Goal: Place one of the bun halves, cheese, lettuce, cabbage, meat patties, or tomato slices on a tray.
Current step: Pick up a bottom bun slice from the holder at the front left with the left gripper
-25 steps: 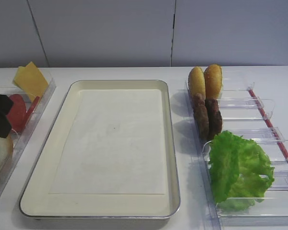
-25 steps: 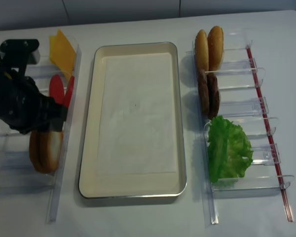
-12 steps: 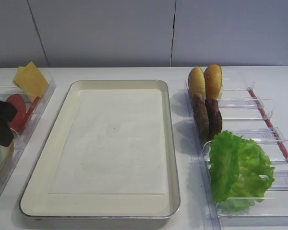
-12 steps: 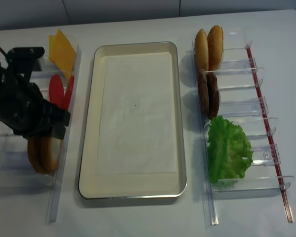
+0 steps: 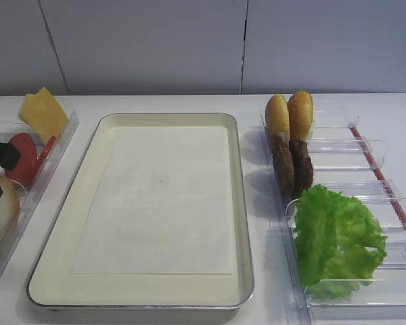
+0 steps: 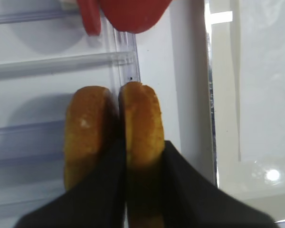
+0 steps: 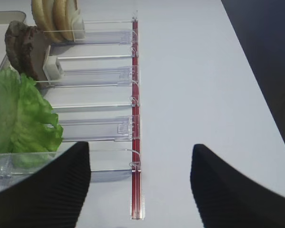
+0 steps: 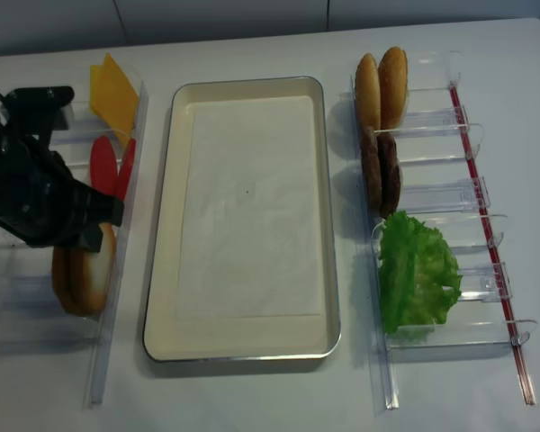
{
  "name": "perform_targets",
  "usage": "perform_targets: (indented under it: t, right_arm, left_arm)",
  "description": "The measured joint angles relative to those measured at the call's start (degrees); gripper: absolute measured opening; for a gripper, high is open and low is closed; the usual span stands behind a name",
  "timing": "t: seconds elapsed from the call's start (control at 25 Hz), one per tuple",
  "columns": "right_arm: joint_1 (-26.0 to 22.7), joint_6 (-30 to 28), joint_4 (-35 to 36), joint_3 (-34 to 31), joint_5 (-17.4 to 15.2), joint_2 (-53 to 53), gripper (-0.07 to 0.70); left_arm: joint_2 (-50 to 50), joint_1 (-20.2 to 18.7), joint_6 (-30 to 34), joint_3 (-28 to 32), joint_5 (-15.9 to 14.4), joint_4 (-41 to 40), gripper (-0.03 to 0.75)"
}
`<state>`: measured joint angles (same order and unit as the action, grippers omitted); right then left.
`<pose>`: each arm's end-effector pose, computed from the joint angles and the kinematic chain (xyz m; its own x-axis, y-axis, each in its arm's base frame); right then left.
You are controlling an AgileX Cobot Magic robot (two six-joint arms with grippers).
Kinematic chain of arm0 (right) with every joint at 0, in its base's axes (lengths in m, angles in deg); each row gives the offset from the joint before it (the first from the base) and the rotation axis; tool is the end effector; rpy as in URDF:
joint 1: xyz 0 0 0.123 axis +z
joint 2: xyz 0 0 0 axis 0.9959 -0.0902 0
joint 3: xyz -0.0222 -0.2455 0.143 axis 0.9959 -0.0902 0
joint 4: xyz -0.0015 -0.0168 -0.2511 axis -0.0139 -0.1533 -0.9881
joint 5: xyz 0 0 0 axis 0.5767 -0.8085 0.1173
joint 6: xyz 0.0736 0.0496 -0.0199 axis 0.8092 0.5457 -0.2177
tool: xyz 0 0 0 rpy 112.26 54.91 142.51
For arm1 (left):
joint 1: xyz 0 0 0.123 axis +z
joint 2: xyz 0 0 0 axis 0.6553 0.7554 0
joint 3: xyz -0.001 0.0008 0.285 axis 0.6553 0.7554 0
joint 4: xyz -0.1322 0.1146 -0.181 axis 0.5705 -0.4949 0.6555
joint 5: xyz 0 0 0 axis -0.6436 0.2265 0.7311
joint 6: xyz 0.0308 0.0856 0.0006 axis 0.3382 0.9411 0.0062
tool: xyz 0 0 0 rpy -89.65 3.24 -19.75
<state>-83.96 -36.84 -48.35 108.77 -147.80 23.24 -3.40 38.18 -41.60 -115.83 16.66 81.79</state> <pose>-0.0076 0.0017 0.2650 -0.5241 0.0558 -0.8498 0.0006 0.9979 0.0651 0.2442 -0.0204 0.2547 -0.9731 0.0693 -0.2199 0.0900 0.9922 -0.0857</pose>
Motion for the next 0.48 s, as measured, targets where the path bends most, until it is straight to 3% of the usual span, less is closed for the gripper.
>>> perform_targets:
  t: [0.48]
  right_arm:
    - [0.0, 0.0, 0.0, 0.0, 0.0, 0.0, 0.479]
  left_arm:
    - [-4.05, 0.0, -3.79, 0.0, -0.94, -0.13, 0.167]
